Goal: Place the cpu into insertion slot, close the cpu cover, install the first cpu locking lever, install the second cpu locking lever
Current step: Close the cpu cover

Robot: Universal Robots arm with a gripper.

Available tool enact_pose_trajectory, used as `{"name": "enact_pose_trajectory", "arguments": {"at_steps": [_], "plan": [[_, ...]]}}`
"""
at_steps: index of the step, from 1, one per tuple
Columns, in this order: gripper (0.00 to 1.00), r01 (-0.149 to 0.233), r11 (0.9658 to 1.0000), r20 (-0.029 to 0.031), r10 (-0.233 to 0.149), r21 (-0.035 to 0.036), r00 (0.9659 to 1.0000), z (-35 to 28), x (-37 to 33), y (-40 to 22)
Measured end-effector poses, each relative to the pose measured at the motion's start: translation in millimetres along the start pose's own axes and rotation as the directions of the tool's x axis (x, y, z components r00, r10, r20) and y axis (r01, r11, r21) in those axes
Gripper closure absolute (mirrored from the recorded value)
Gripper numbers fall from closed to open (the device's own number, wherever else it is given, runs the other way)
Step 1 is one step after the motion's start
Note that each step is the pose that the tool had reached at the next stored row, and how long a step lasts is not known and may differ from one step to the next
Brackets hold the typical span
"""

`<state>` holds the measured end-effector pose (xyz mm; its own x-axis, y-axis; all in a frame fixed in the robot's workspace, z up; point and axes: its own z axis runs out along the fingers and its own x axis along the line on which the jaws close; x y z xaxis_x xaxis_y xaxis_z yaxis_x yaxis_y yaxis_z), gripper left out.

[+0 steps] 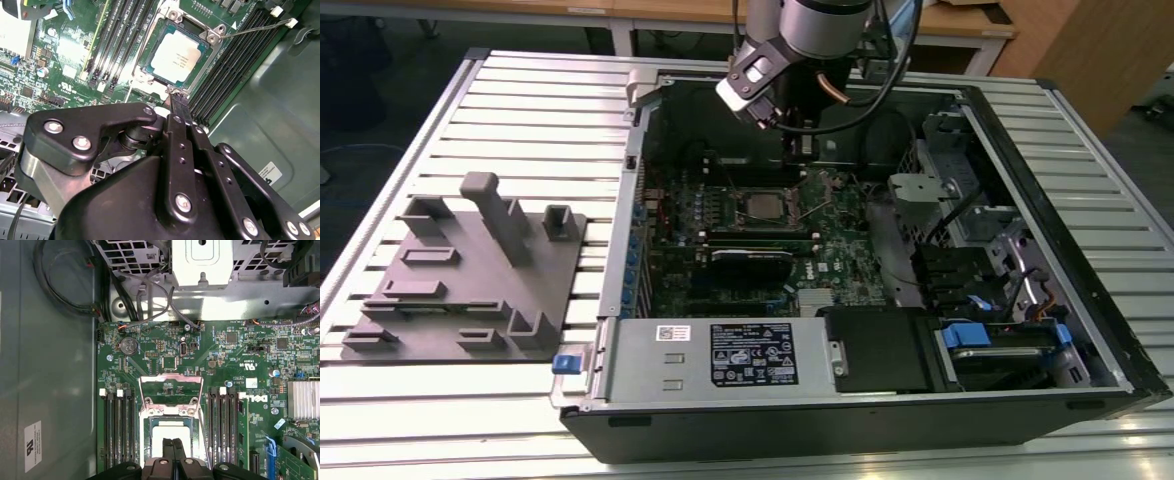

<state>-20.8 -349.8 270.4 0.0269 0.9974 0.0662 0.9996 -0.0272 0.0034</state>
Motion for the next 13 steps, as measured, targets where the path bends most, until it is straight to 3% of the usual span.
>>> {"name": "enact_pose_trajectory", "arguments": {"at_steps": [13], "plan": [[0.89, 0.0, 1.0, 0.0001, 0.0, 0.0, 1.0, 0.5, 0.1, 3.9]]}}
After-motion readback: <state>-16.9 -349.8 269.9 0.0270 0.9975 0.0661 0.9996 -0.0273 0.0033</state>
